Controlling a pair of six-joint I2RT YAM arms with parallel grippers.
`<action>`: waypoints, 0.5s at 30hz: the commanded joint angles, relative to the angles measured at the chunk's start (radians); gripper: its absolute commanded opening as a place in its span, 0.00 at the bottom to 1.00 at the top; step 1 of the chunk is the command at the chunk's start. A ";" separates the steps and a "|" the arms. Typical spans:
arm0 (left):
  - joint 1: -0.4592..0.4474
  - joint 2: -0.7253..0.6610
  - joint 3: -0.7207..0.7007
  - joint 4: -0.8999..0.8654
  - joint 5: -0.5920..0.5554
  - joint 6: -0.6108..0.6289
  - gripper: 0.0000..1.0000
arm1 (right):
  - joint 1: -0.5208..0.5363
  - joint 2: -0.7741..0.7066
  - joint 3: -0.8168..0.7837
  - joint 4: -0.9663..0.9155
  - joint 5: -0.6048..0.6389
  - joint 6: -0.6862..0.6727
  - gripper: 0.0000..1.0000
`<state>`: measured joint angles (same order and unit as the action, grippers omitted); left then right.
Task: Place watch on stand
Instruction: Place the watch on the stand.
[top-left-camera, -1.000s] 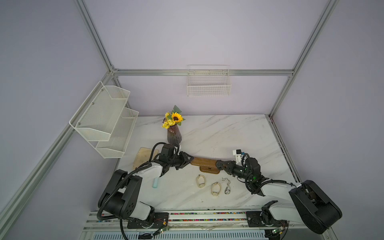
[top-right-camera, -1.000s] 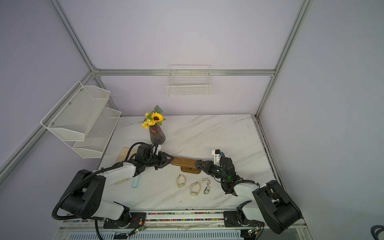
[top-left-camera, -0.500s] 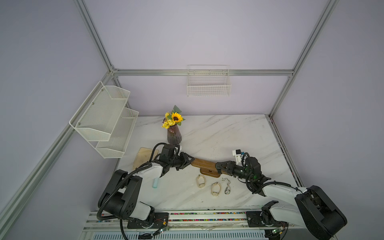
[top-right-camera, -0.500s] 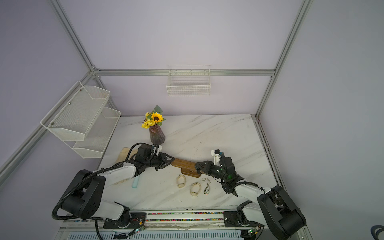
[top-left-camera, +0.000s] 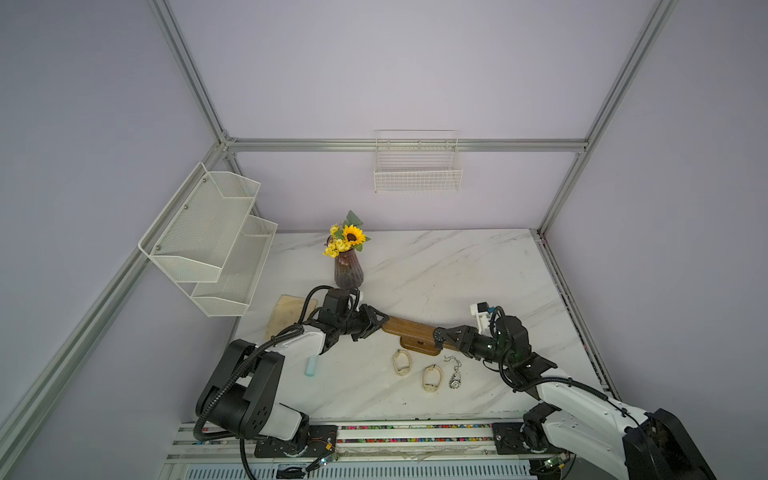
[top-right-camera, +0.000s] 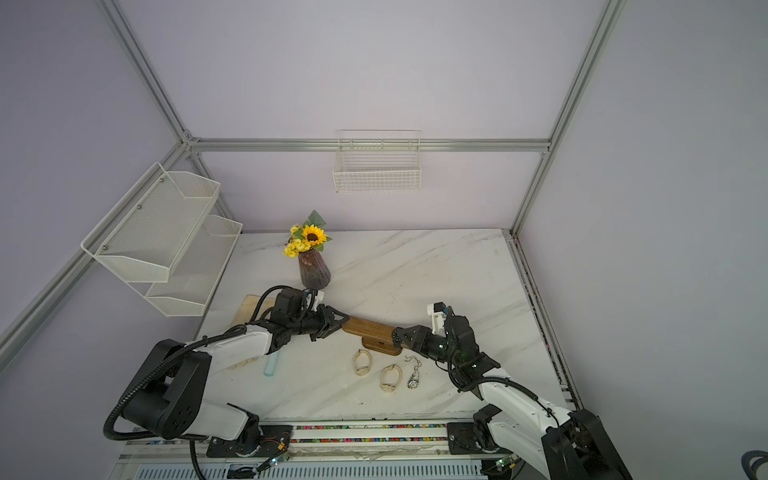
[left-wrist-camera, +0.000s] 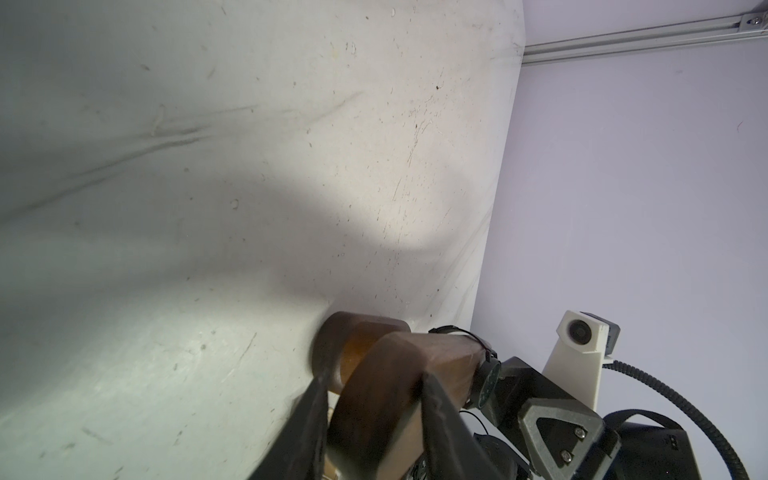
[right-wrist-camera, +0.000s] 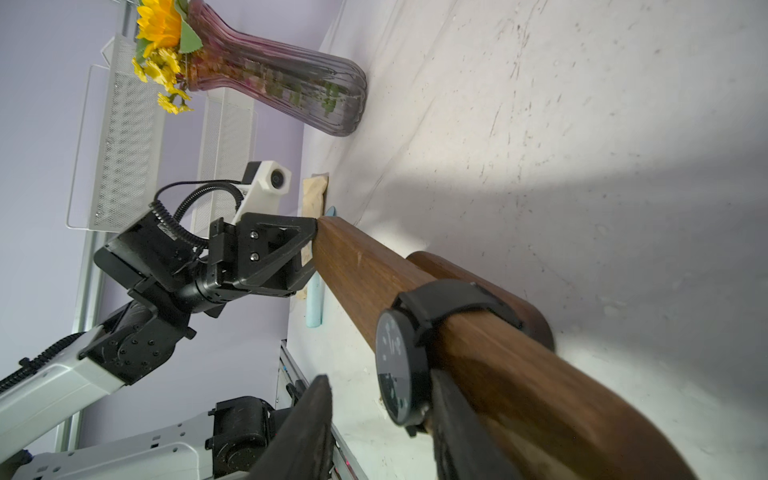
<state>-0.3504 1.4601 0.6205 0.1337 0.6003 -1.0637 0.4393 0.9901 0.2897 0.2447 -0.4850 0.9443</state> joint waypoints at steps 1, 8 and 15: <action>-0.001 -0.010 -0.025 -0.045 -0.014 0.004 0.37 | -0.001 -0.011 0.018 -0.125 0.016 -0.029 0.43; -0.003 -0.011 -0.021 -0.047 -0.017 0.004 0.37 | -0.009 -0.108 0.066 -0.297 0.025 -0.071 0.43; -0.003 -0.025 -0.013 -0.063 -0.015 0.008 0.37 | -0.020 -0.185 0.110 -0.444 0.028 -0.094 0.42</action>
<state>-0.3504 1.4593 0.6205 0.1272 0.5987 -1.0634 0.4271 0.8246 0.3767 -0.0956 -0.4747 0.8677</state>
